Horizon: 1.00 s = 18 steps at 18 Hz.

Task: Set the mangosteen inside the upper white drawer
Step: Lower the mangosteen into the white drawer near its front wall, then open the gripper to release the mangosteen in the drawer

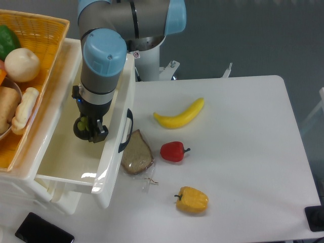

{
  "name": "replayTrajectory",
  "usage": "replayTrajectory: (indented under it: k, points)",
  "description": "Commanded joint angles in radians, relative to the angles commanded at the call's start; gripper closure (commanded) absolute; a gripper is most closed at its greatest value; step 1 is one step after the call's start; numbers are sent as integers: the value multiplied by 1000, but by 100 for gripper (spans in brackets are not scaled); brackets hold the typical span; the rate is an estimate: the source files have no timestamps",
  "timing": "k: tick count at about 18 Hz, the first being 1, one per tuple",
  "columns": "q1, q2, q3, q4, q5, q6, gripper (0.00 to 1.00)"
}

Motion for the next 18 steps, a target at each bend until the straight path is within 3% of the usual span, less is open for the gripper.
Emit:
replayTrajectory:
  k: [1,3,11,18]
  points:
    - [0,0,8,0,0,11,7]
    - [6,2,14,18,-2,14,2]
    - [28,14,29,43,-17,31,1]
    - [153,123,41,41,-150,8,1]
